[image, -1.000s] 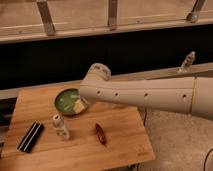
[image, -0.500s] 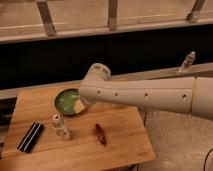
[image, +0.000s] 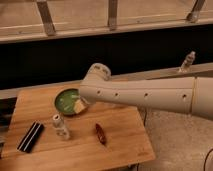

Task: Knock the bottle over

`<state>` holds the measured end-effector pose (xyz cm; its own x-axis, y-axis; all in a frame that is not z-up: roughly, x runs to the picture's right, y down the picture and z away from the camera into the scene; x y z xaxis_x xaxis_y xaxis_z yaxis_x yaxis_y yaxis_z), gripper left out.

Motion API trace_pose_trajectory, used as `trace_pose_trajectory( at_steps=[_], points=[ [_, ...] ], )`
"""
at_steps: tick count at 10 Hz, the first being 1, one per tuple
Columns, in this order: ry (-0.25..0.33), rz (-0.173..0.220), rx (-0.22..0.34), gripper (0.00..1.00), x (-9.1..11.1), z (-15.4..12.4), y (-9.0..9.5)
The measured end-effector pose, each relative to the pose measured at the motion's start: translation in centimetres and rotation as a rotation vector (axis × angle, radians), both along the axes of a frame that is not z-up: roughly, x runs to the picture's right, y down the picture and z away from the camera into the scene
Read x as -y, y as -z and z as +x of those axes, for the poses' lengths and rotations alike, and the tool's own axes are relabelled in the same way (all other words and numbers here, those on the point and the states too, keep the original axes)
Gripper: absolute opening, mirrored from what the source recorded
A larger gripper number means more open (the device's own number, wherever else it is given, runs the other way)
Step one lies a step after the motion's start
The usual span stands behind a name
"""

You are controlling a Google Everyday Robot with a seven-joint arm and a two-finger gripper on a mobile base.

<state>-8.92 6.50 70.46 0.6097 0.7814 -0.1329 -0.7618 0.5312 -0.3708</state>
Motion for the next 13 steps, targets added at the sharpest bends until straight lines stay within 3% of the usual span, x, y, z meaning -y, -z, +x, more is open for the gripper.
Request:
trace_pose_trajectory(
  at_steps=[5, 11, 13],
  points=[
    [0.000, 0.000, 0.000, 0.77, 0.00, 0.00, 0.00],
    [0.000, 0.000, 0.000, 0.16, 0.00, 0.00, 0.00],
    [0.000, 0.000, 0.000, 0.01, 0.00, 0.00, 0.00]
  ],
)
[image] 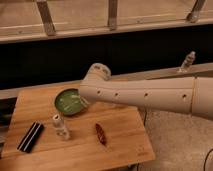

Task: Knock the bottle over

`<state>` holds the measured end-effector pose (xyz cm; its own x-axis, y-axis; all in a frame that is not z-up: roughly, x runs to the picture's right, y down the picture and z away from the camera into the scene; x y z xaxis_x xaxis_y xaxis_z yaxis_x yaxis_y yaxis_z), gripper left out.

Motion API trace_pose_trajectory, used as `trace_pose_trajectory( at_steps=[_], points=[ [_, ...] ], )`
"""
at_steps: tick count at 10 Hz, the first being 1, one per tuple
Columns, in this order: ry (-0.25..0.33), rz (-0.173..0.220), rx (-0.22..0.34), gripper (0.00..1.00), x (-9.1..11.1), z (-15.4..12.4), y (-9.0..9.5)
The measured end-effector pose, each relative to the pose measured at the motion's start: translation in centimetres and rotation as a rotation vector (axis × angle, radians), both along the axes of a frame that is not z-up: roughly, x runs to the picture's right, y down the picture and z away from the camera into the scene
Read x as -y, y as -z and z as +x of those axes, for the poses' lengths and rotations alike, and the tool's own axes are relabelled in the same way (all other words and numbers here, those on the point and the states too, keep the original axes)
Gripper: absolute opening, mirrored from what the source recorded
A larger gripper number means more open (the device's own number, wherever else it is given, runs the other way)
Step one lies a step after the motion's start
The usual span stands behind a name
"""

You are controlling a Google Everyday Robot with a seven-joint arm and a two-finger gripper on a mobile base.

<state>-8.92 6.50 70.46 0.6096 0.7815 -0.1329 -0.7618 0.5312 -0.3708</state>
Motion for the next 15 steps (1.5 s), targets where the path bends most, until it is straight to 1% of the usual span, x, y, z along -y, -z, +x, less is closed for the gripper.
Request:
trace_pose_trajectory(
  at_steps=[2, 3, 4, 5, 6, 7, 8, 10, 12, 13, 15],
  points=[
    [0.002, -0.001, -0.002, 0.00, 0.0, 0.0, 0.0],
    [0.017, 0.001, -0.015, 0.00, 0.2, 0.1, 0.0],
    [0.053, 0.015, -0.029, 0.00, 0.5, -0.1, -0.2],
    [0.118, 0.033, -0.036, 0.00, 0.5, -0.8, -0.2],
    [0.153, 0.019, -0.051, 0.00, -0.1, -0.9, -0.4],
    [0.158, 0.002, -0.071, 0.00, -1.0, -1.0, -0.7],
    [0.163, -0.013, -0.089, 0.00, -2.3, -1.3, -1.2],
    [0.157, -0.047, -0.148, 0.00, -6.3, -1.2, -2.6],
    [0.151, -0.075, -0.169, 0.00, -9.5, -1.4, -3.4],
    [0.150, -0.100, -0.168, 0.00, -11.9, -2.0, -3.9],
    [0.153, -0.135, -0.171, 0.00, -14.7, -2.3, -4.0]
  ],
)
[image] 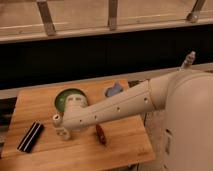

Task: Knock the bottle over

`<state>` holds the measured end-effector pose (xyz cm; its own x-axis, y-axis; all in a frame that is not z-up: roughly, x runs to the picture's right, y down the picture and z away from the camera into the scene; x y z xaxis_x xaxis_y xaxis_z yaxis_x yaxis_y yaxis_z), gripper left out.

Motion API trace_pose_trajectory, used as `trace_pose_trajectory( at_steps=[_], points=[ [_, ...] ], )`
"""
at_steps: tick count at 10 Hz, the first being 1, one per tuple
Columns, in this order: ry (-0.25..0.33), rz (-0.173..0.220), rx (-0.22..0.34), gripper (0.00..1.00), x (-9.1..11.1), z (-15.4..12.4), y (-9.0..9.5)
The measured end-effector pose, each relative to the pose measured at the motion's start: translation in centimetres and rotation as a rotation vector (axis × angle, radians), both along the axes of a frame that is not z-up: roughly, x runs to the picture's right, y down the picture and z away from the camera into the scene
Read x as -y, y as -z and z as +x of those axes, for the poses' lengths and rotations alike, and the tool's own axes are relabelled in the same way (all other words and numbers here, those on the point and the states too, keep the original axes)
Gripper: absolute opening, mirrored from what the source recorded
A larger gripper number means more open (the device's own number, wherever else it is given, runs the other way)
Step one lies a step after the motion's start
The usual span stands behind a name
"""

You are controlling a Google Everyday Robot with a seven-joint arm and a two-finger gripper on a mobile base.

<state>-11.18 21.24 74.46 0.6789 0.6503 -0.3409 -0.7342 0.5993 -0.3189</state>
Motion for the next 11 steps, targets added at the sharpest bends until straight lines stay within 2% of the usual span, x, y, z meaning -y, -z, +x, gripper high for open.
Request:
trace_pose_trajectory(
  at_steps=[2, 5, 9, 10, 11],
  points=[
    [0.026, -0.011, 0.019, 0.00, -0.9, -1.5, 0.5],
    [0.101, -0.001, 0.071, 0.00, 1.0, -5.5, -0.4],
    [0.193, 0.000, 0.223, 0.00, 3.5, -12.3, -0.7],
    [0.223, 0.014, 0.283, 0.00, 4.3, -14.8, 0.0],
    [0.242, 0.040, 0.303, 0.00, 5.4, -15.5, 0.7]
  ],
)
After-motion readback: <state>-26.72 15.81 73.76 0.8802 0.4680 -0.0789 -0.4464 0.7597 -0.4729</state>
